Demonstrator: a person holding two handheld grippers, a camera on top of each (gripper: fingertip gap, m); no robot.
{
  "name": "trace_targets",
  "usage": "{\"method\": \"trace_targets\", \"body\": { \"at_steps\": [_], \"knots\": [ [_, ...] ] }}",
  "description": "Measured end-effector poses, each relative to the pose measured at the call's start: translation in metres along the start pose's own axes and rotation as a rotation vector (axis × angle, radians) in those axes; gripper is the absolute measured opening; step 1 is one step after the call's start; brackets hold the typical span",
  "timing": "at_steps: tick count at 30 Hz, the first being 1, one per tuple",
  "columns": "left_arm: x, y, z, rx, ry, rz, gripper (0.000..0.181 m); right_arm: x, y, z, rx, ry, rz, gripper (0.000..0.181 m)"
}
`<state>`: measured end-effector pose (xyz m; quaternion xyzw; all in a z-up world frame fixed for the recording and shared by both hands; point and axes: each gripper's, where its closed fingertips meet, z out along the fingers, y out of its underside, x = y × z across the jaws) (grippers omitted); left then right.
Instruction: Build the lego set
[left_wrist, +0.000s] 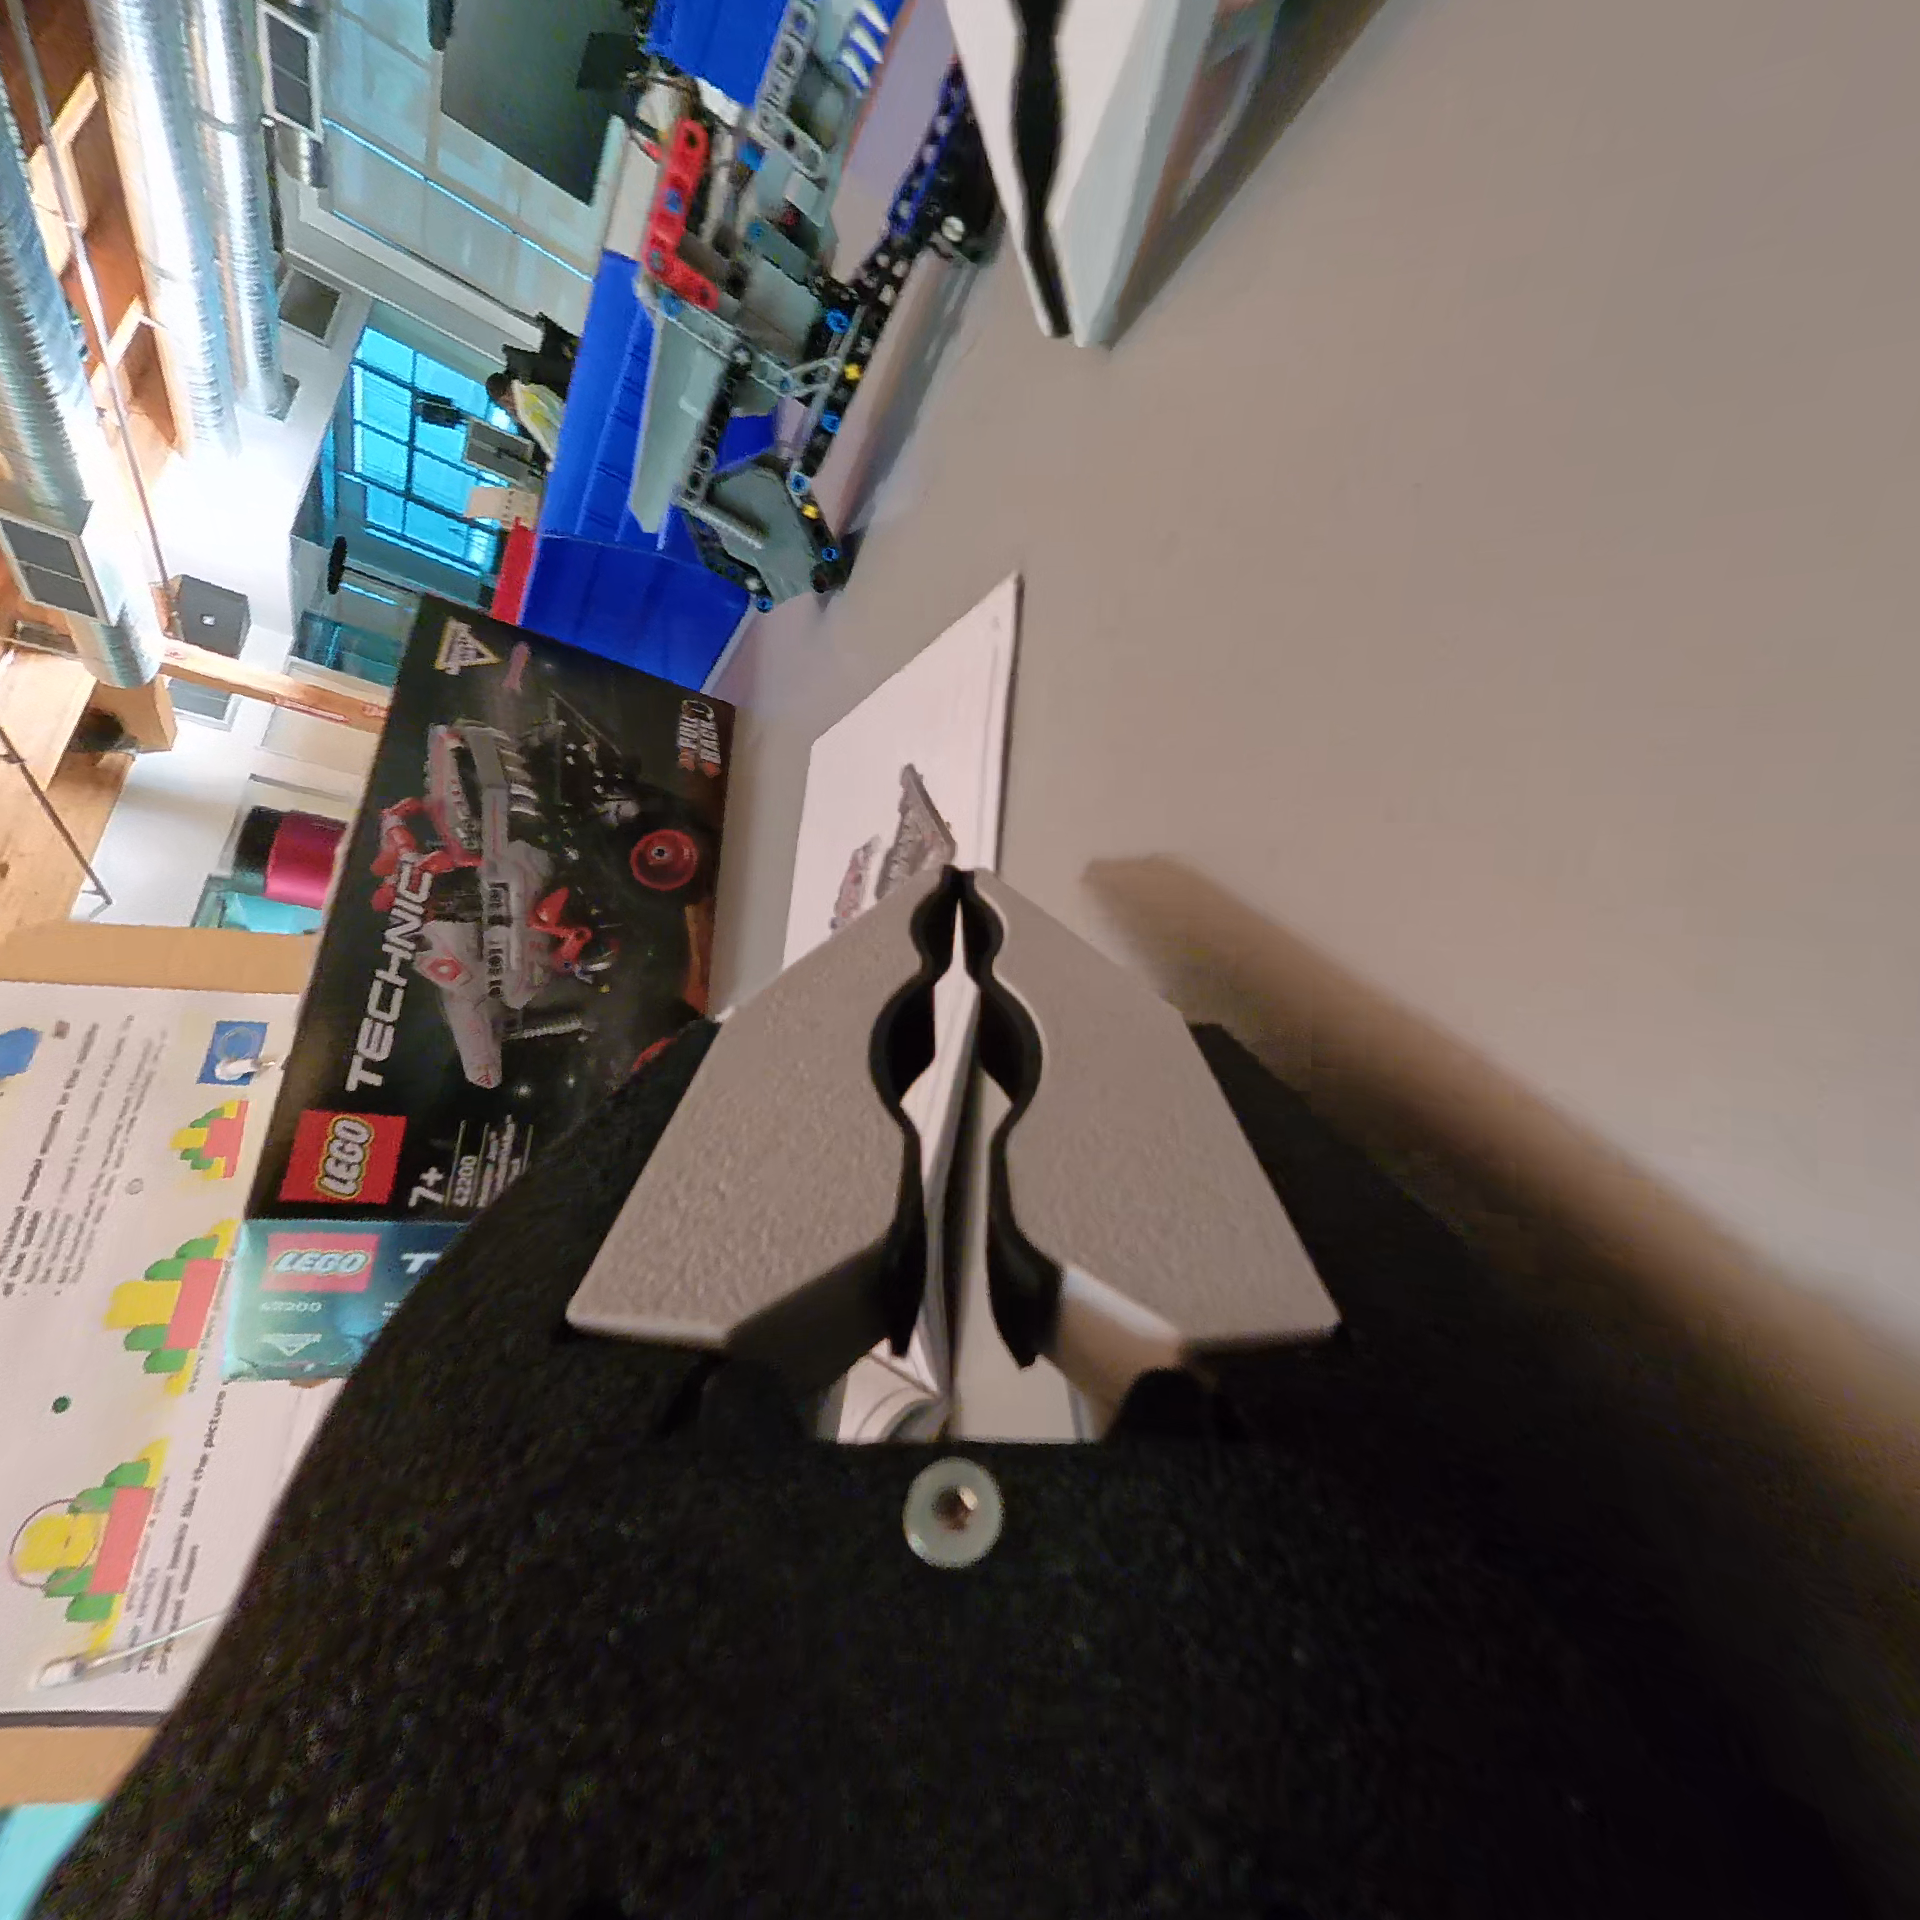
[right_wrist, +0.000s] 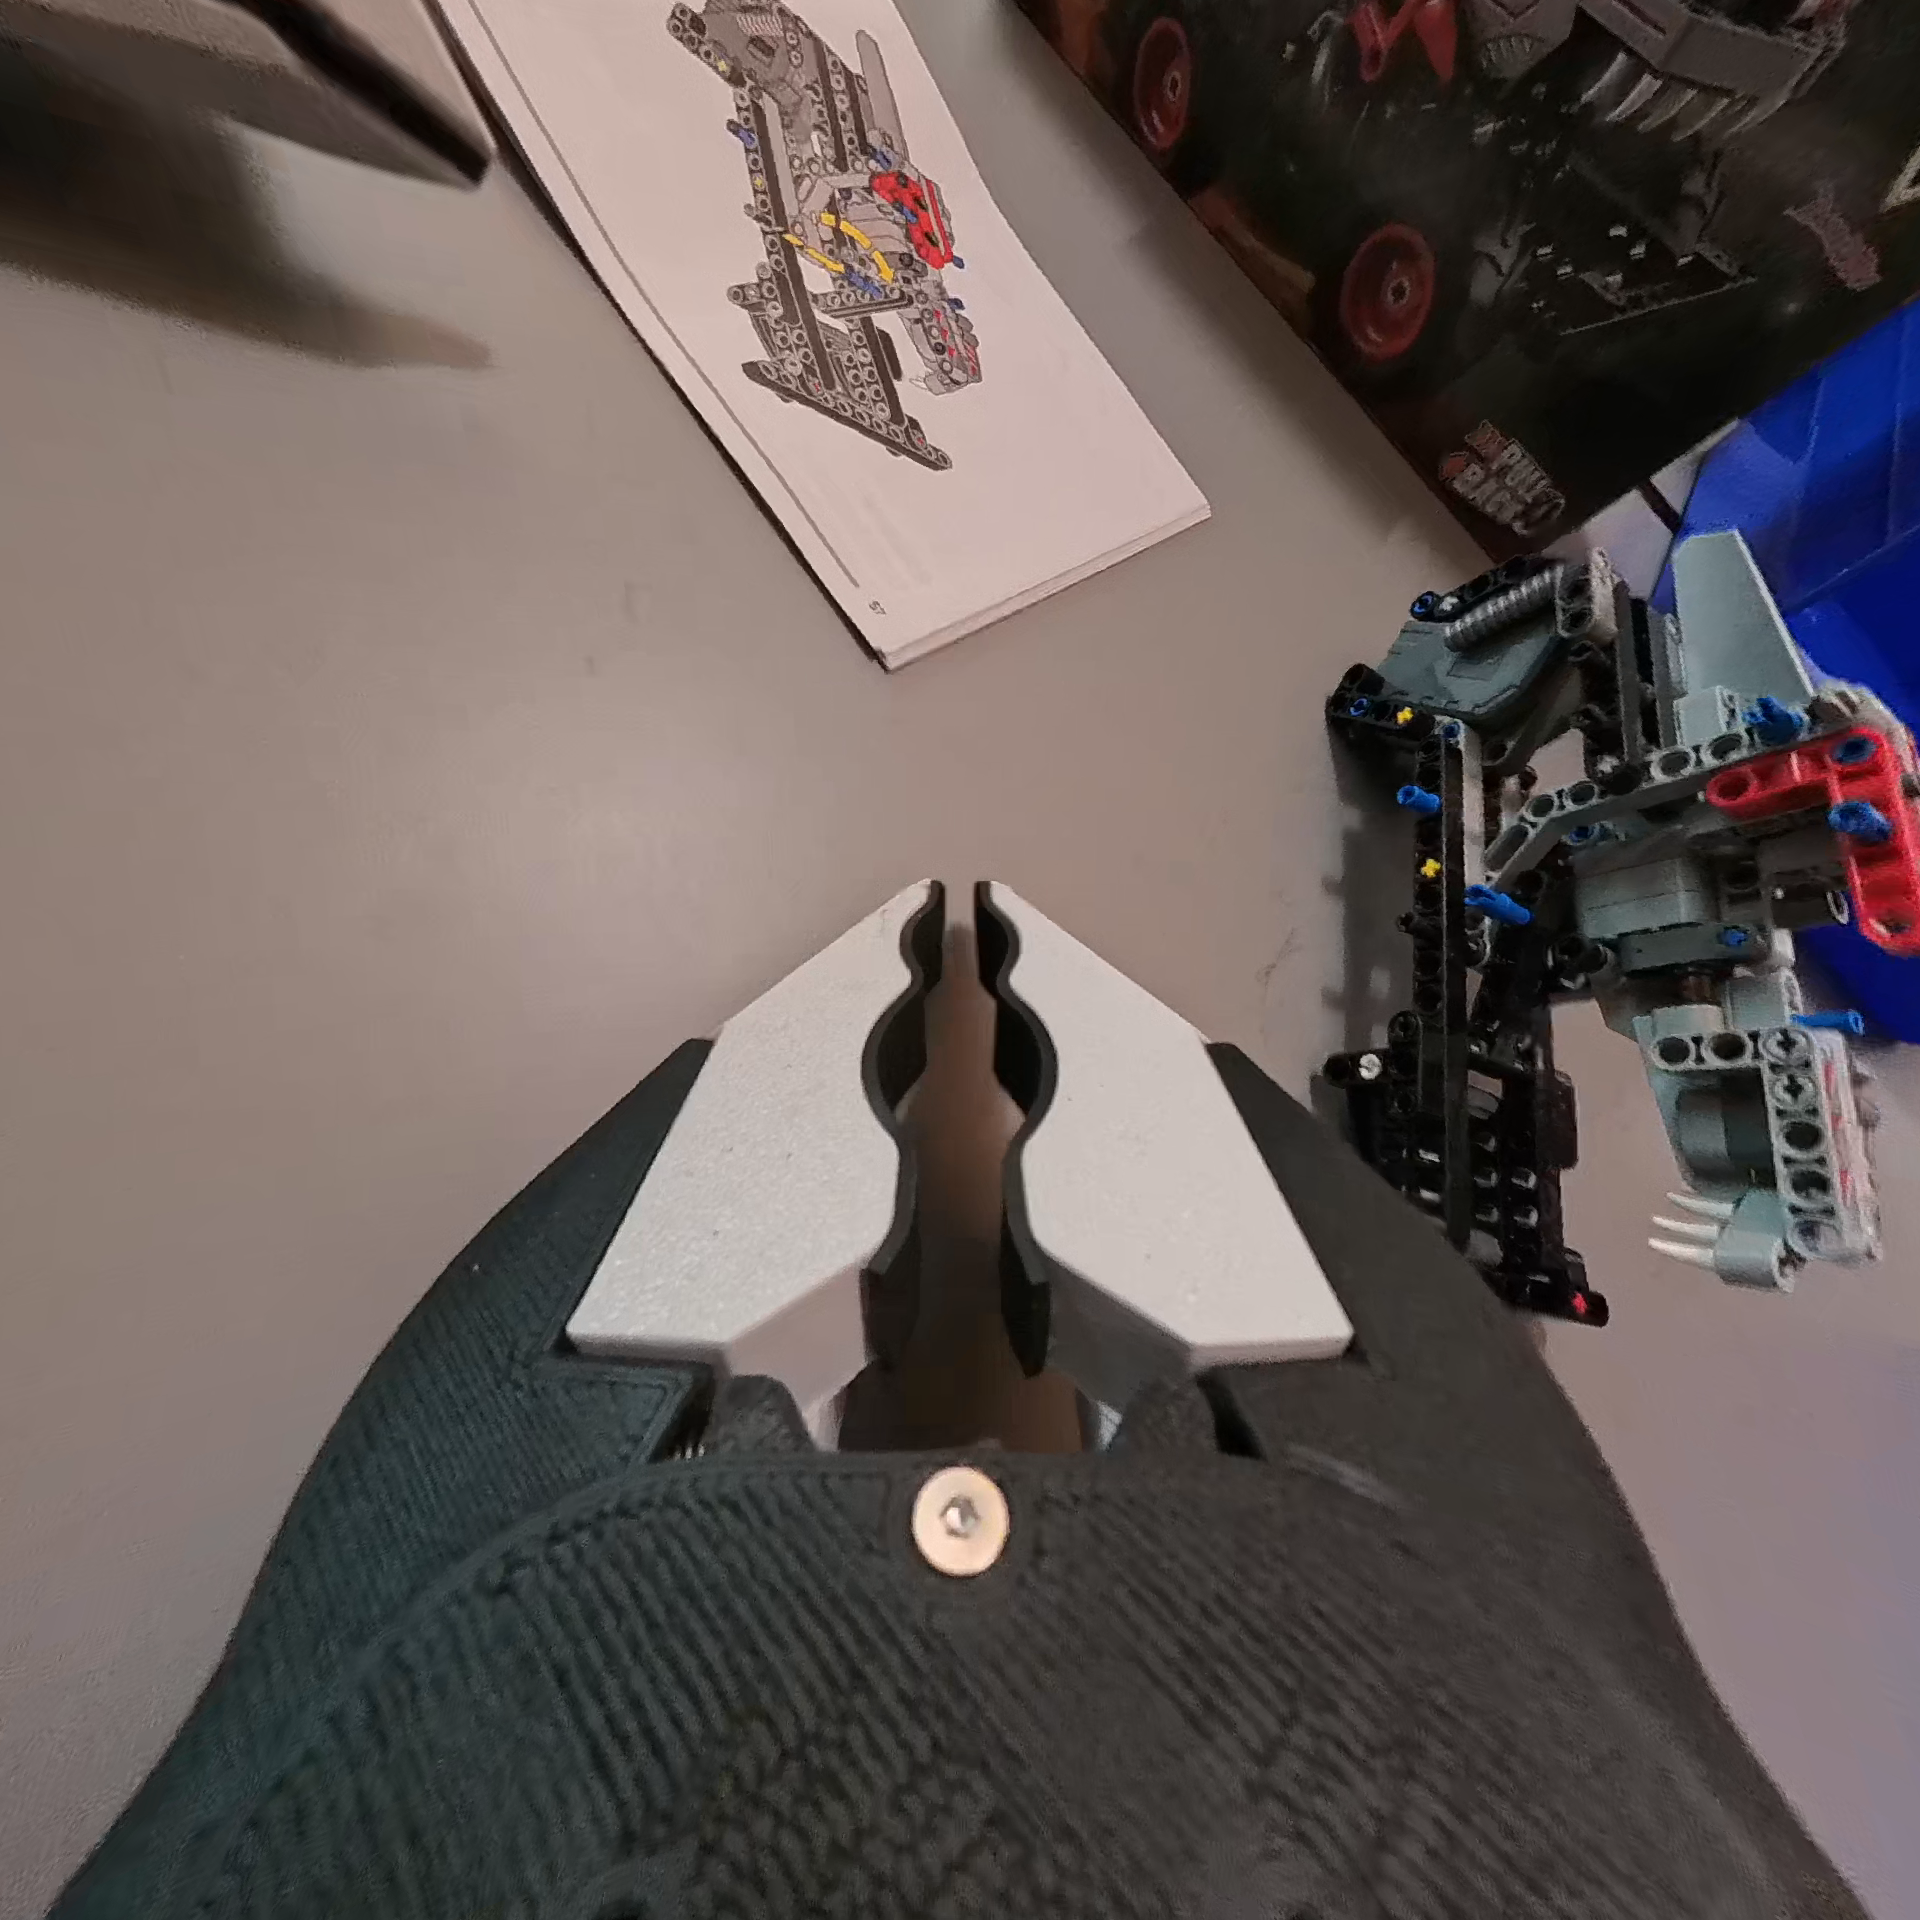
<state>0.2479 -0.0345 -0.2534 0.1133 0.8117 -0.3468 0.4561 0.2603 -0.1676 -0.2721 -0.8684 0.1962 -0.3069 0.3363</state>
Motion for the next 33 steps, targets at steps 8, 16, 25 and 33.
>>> {"method": "trace_targets", "body": {
  "at_steps": [8, 16, 25, 33],
  "knots": [
    [-0.025, -0.064, 0.045, 0.064, 0.223, -0.574, 0.014, 0.084, 0.032, -0.064, -0.012, 0.261, 0.200, 0.014],
    [-0.044, -0.087, 0.147, 0.001, 0.224, -0.583, 0.012, 0.152, 0.066, -0.078, 0.000, 0.307, 0.456, 0.035],
    [-0.049, -0.099, 0.201, -0.037, 0.193, -0.686, 0.014, 0.157, 0.064, -0.069, 0.149, 0.232, 0.565, 0.031],
    [-0.038, -0.097, 0.211, -0.119, 0.268, -0.799, 0.012, 0.147, 0.058, -0.054, 0.208, 0.152, 0.603, 0.031]
  ]
}}
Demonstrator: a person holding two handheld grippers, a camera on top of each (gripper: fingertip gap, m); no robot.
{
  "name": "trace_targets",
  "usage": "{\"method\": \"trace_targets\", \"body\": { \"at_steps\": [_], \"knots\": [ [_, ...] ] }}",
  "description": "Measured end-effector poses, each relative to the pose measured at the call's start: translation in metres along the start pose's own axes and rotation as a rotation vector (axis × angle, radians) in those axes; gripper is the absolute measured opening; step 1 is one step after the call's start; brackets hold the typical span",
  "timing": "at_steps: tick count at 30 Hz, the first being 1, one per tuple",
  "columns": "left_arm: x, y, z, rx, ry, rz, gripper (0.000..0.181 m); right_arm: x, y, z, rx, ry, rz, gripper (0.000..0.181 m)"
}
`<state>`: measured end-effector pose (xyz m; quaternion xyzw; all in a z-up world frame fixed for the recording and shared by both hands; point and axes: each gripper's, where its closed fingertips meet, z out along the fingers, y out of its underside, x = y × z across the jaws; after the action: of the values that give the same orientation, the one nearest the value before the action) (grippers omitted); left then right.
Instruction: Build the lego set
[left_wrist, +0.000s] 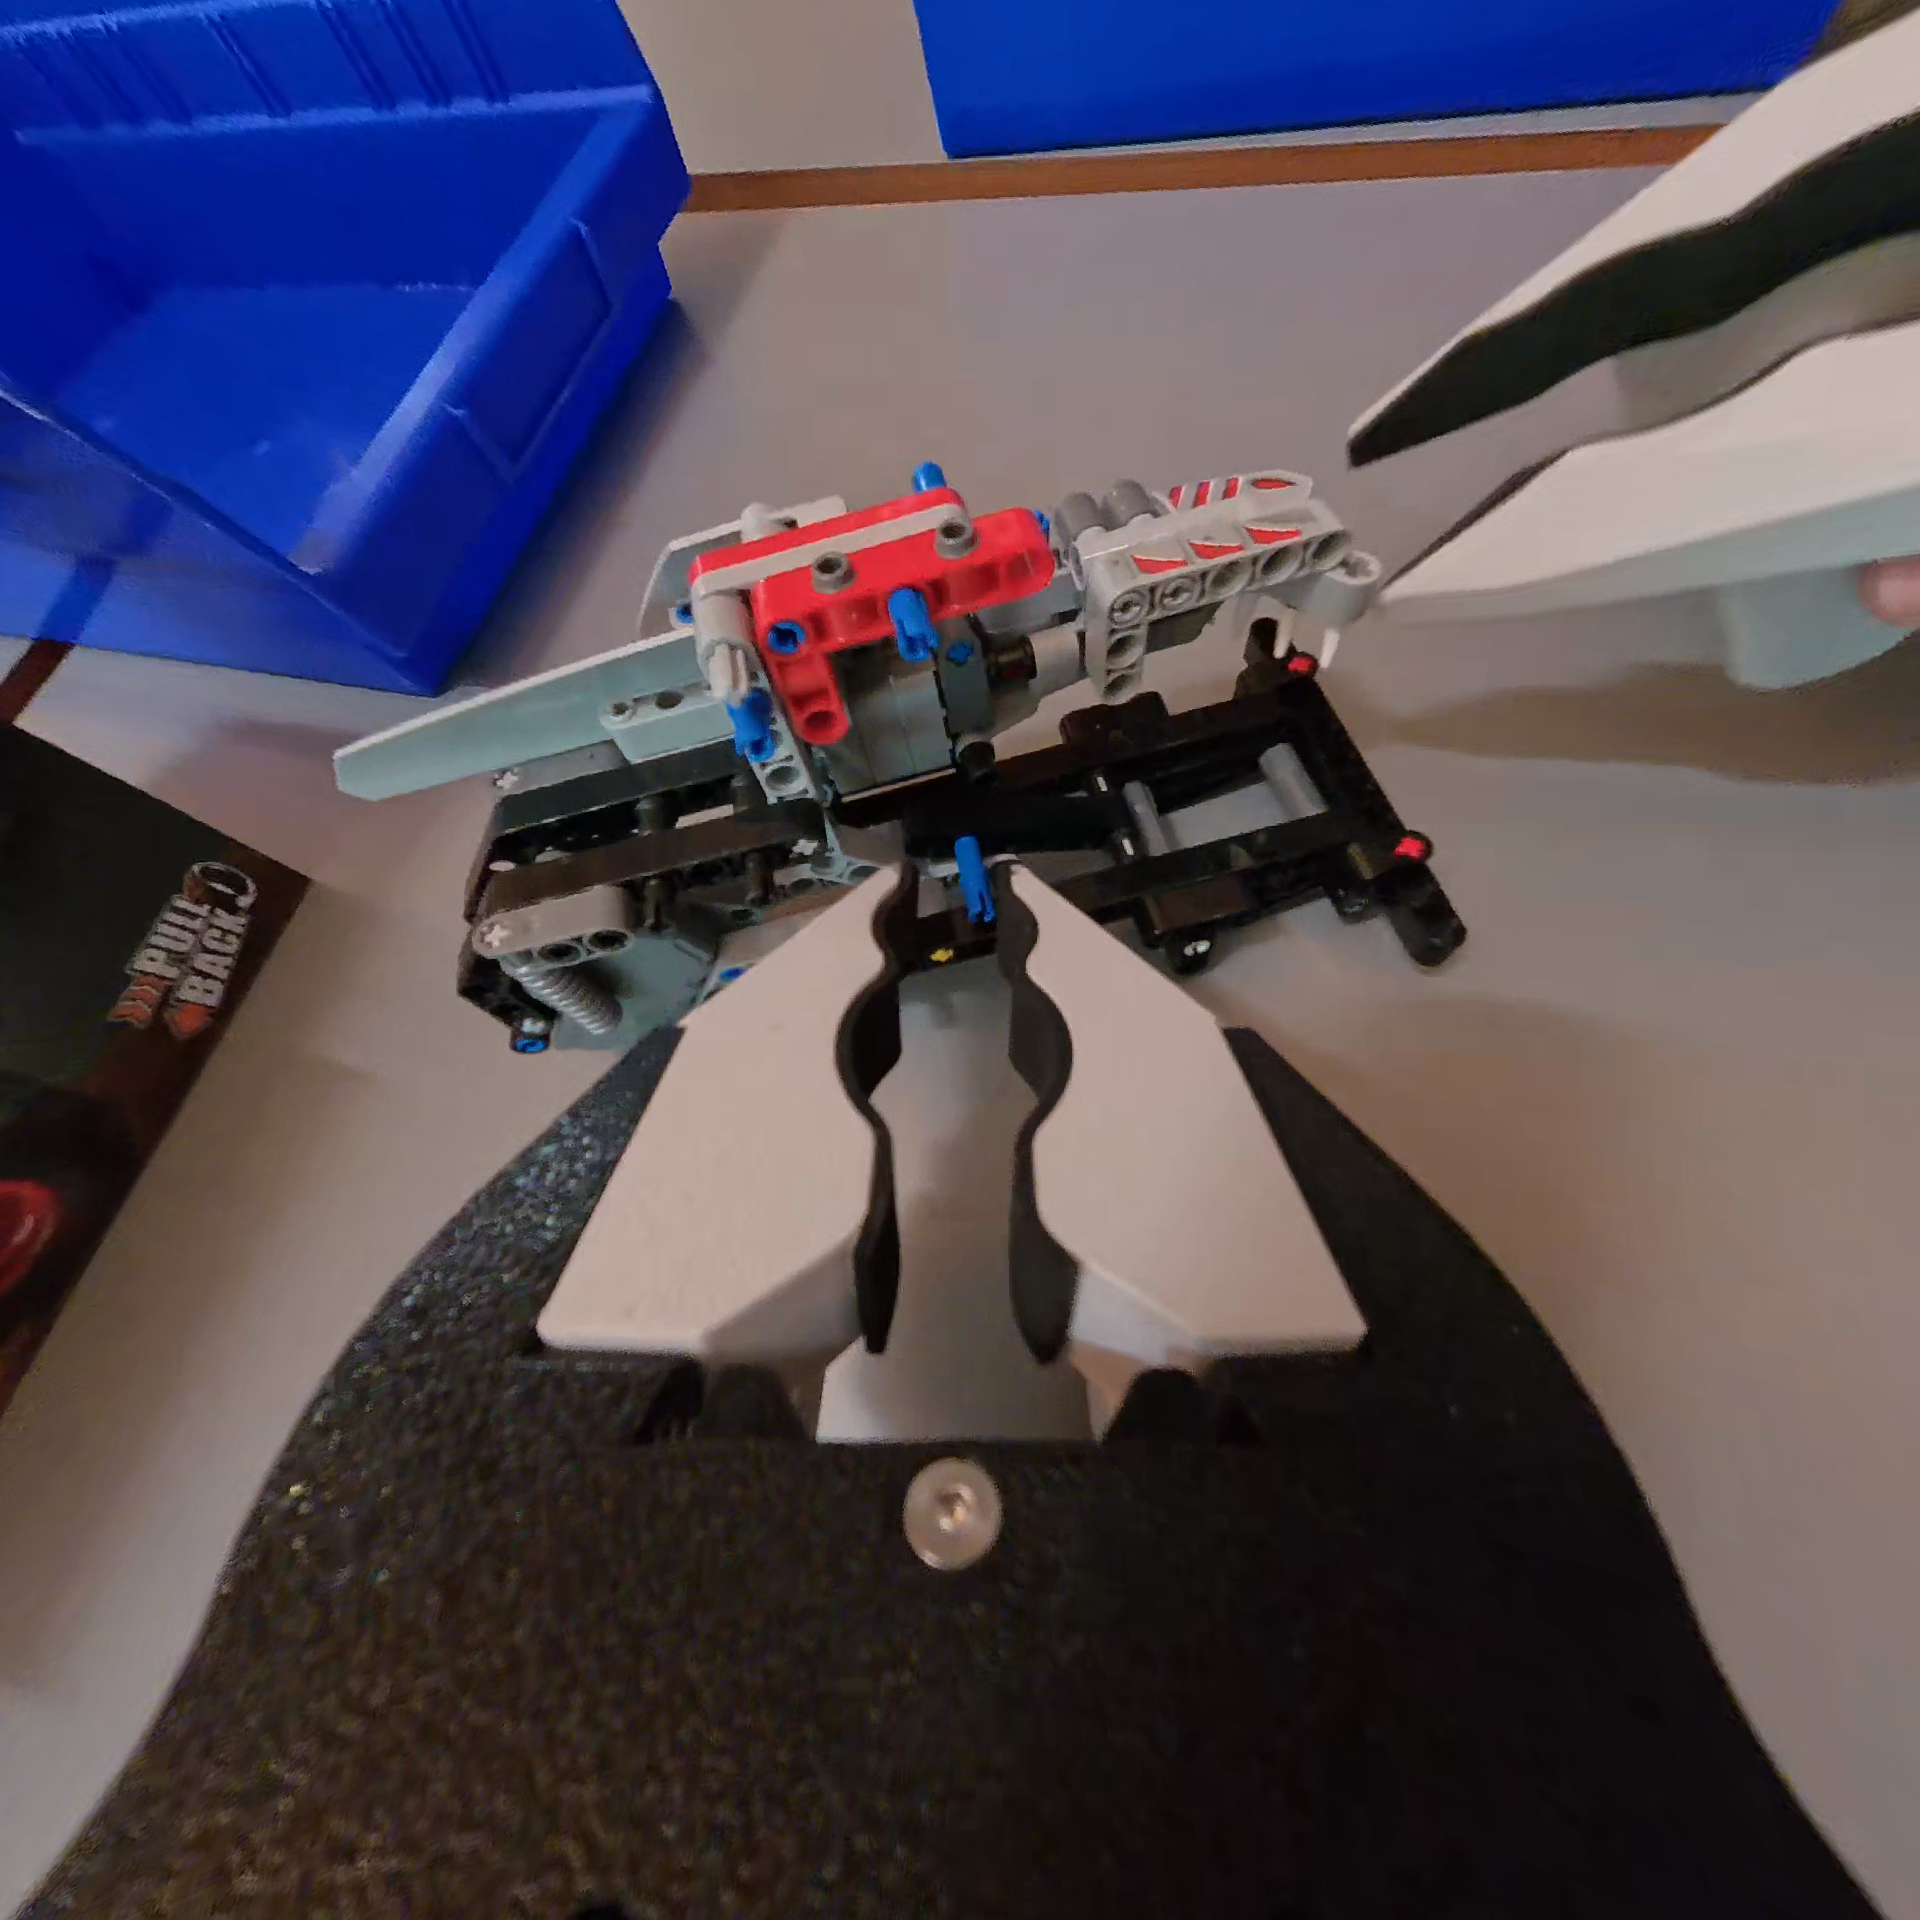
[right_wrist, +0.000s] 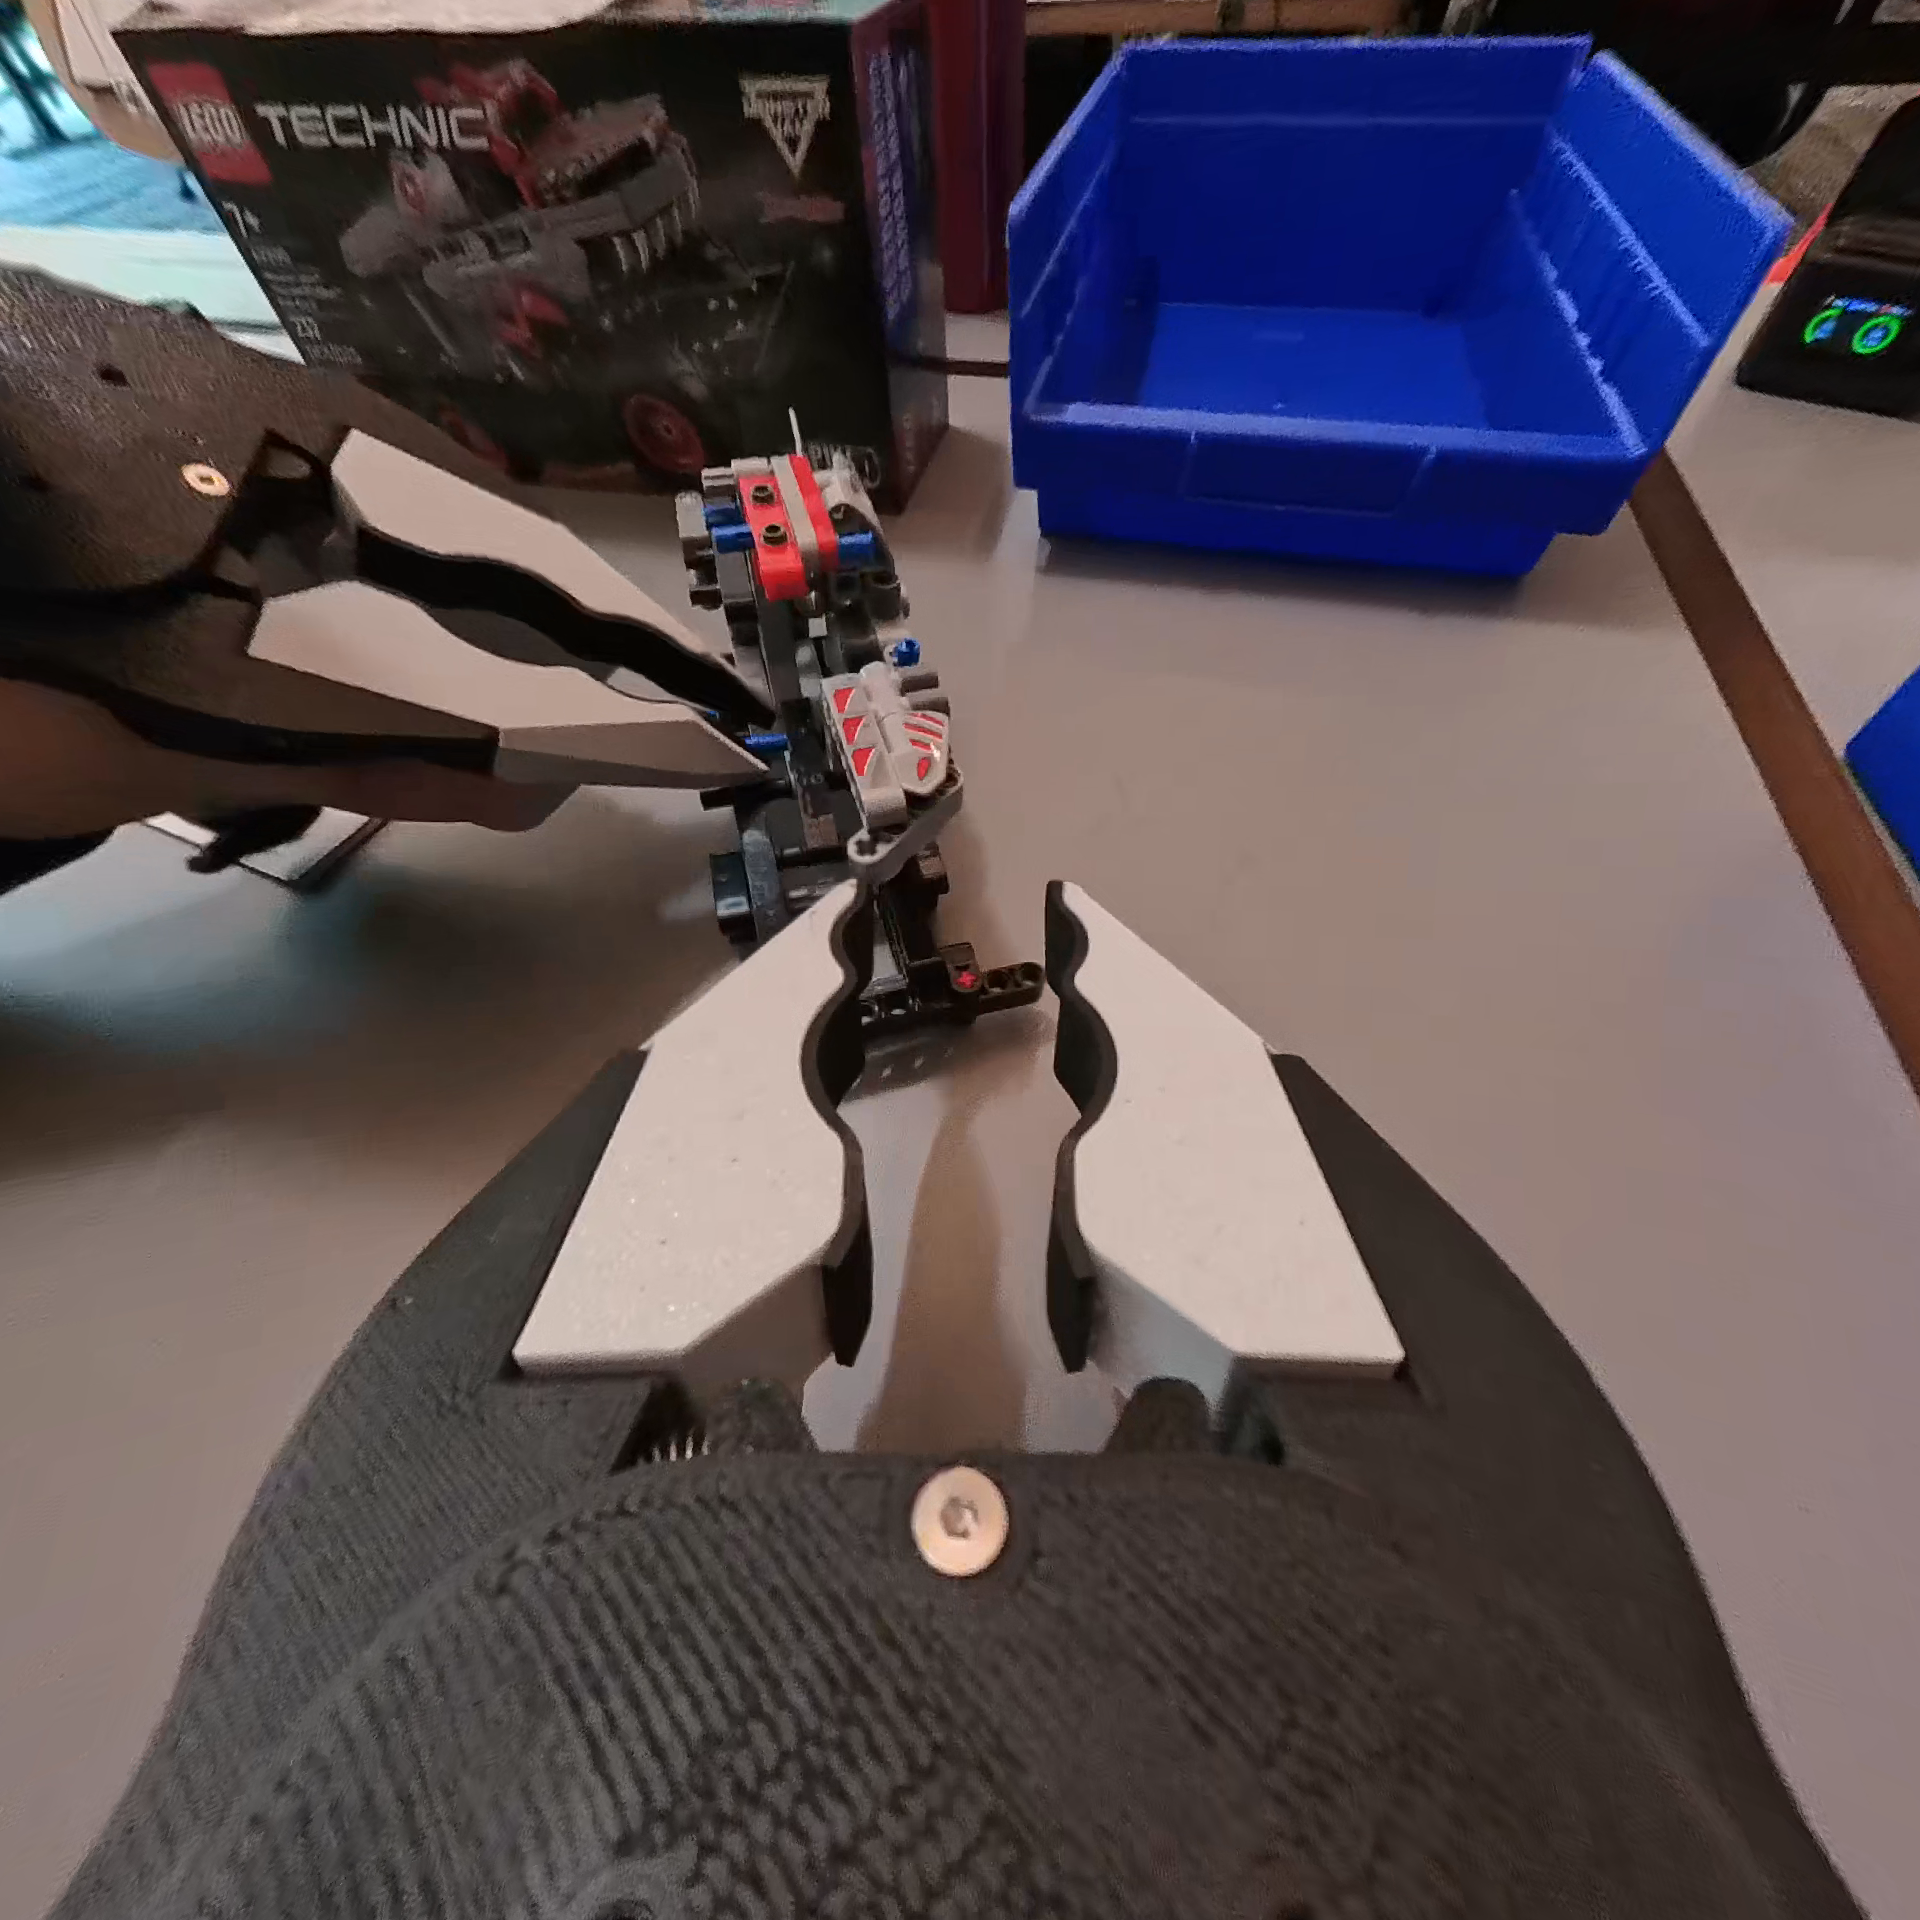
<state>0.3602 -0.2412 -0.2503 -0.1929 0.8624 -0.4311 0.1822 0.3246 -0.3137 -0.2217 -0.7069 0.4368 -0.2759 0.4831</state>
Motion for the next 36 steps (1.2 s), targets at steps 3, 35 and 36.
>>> {"method": "trace_targets", "body": {
  "at_steps": [3, 35, 36],
  "knots": [
    [0.003, 0.001, -0.001, -0.011, 0.024, -0.037, 0.004, -0.008, 0.007, 0.009, -0.039, -0.022, -0.023, 0.031],
    [0.027, -0.024, -0.014, 0.178, -0.189, 0.432, 0.003, -0.022, -0.008, 0.027, 0.008, 0.066, -0.140, 0.024],
    [0.027, -0.024, -0.014, 0.173, -0.193, 0.429, 0.003, -0.022, -0.008, 0.027, 0.006, 0.065, -0.143, 0.024]
  ]
}}
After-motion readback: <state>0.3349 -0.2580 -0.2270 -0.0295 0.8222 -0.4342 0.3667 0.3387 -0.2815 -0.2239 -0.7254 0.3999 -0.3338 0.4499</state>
